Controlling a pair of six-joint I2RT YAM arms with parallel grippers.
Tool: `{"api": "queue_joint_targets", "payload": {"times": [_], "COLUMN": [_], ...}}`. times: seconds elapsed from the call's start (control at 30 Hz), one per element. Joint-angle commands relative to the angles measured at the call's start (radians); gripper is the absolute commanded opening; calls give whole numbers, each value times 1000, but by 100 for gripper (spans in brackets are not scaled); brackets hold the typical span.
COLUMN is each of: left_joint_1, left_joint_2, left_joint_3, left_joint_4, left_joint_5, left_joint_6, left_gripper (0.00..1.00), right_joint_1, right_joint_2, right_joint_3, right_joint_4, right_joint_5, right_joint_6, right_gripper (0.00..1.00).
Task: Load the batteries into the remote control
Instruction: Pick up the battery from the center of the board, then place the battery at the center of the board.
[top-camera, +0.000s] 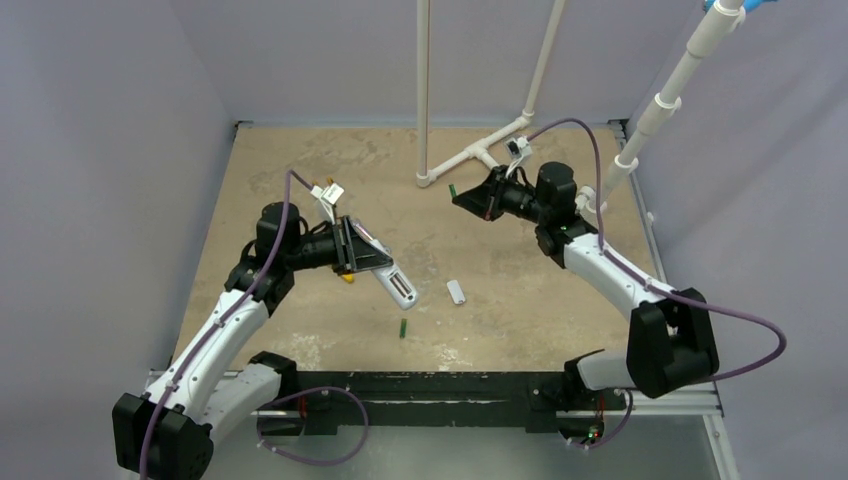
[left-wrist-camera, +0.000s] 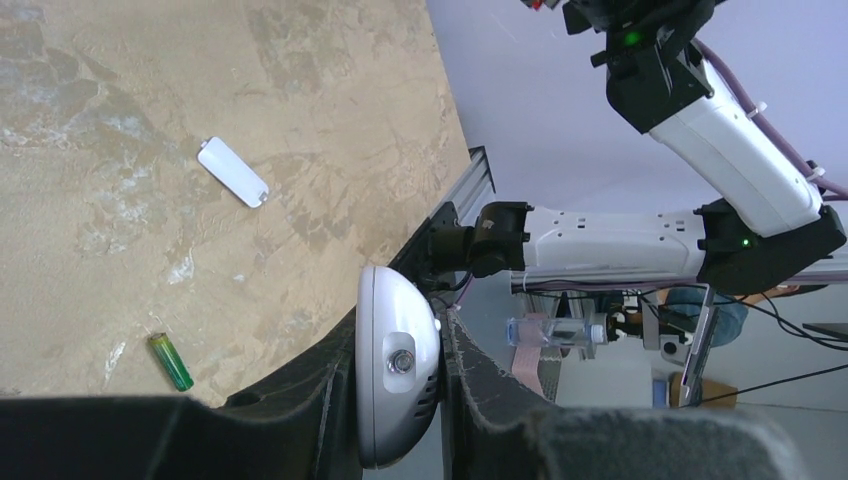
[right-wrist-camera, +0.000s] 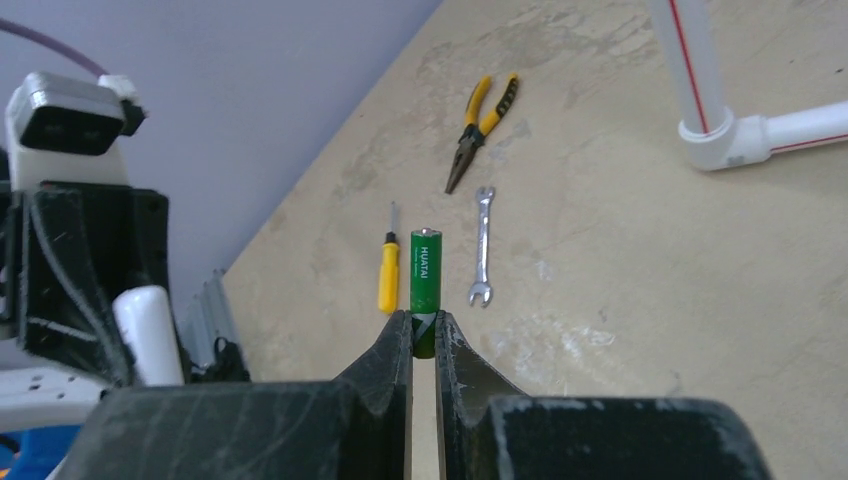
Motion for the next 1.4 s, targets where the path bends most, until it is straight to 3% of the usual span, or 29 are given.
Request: {"api": "queue_joint_targets", "payload": {"times": [0.0, 0.07, 0.2, 0.27, 0.57, 0.83, 1.03, 1.37], "left_joint_1": [11, 10, 10, 10, 10, -5, -7, -7], "left_joint_2": [-9, -11, -13, -9, -23, -25, -28, -58], "left_joint_3": [49, 50, 48, 50, 44, -3, -29, -45], "left_joint_4": [54, 55, 62, 66, 76, 194, 241, 316], "left_joint_5": [-10, -19, -32, -31, -47, -75, -88, -83], "left_joint_6": [1, -2, 0, 1, 26, 8, 6, 8], "left_gripper": [0, 0, 0, 0, 0, 0, 0, 0], "right_joint_1": [9, 39, 229, 292, 319, 319, 319, 321], "right_joint_2": [-133, -198, -321, -361, -539, -582, -662, -742], "right_joint_3": [-81, -89, 8, 8, -117, -170, -286, -310], "right_joint_4": [126, 53, -273, -308, -334, -366, -175, -185], "right_joint_5": [-96, -71, 116, 159, 74, 24, -103, -200], "right_joint_6": [116, 68, -234, -280, -435, -584, -670, -796], "right_gripper": [0, 0, 0, 0, 0, 0, 0, 6]}}
